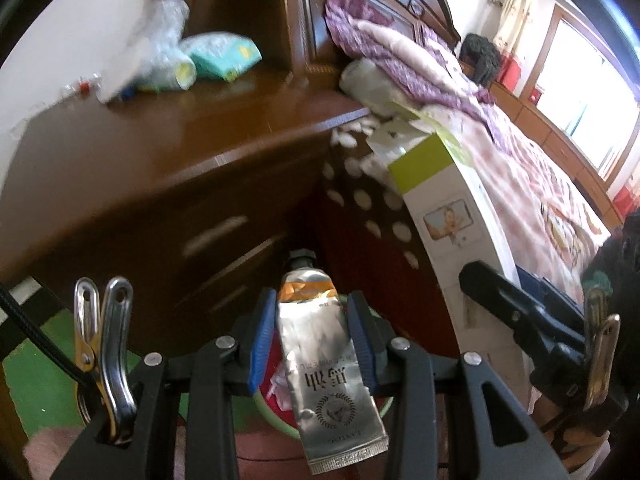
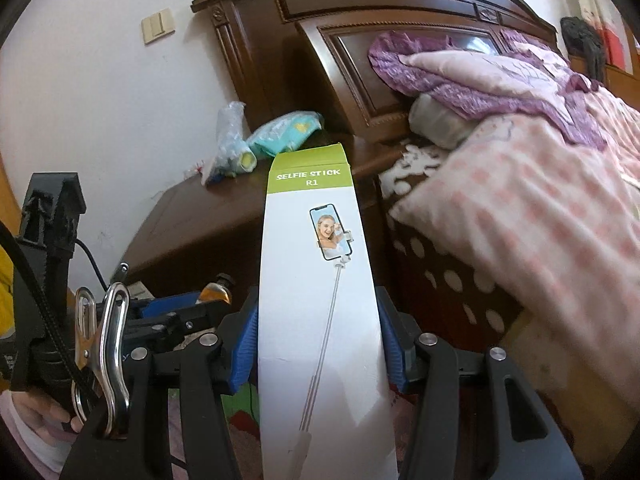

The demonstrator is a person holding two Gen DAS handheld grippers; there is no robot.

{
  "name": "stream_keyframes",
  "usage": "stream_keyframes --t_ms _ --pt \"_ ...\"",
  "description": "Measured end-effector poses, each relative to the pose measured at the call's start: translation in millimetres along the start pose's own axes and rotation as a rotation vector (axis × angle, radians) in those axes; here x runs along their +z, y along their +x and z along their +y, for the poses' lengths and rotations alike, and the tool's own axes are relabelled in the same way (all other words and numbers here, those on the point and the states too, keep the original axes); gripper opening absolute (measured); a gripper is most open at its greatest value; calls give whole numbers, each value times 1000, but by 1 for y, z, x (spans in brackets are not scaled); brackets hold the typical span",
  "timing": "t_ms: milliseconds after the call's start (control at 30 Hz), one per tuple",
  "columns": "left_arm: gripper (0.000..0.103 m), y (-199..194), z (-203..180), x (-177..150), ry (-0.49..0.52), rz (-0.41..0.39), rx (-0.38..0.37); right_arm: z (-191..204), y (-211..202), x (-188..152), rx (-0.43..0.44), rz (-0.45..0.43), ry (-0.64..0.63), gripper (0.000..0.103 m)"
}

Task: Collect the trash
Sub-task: 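Carry the silver tube and selfie-stick box down over the red bucket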

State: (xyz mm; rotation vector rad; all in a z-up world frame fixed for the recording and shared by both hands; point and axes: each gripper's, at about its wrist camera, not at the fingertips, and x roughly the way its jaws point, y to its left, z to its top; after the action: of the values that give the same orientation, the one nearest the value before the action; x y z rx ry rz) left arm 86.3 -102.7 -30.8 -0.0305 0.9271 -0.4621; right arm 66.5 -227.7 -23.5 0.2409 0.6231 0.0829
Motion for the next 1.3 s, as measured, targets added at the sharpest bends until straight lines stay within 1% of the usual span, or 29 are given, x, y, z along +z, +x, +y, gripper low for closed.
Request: stream_keyframes --t_ms 167,367,667,900,1000,1133,1300 --pt "38 26 -5 -20 23 50 -12 -17 9 -25 2 21 69 53" --pt "38 53 -7 -33 25 78 -23 -27 20 -43 -28 38 88 53" --pt "38 89 -10 -53 46 102 -48 -41 45 -66 -54 101 106 54" --pt "38 128 -4 -71 25 171 -67 -48 58 -76 -89 128 103 54" --pt "38 140 -2 -78 40 188 -60 -49 63 -79 -93 143 102 54" --pt "38 154 1 -84 29 208 -60 -50 68 -81 -103 155 104 54" --pt "38 171 5 -88 26 236 -33 -54 73 -86 -111 173 111 54"
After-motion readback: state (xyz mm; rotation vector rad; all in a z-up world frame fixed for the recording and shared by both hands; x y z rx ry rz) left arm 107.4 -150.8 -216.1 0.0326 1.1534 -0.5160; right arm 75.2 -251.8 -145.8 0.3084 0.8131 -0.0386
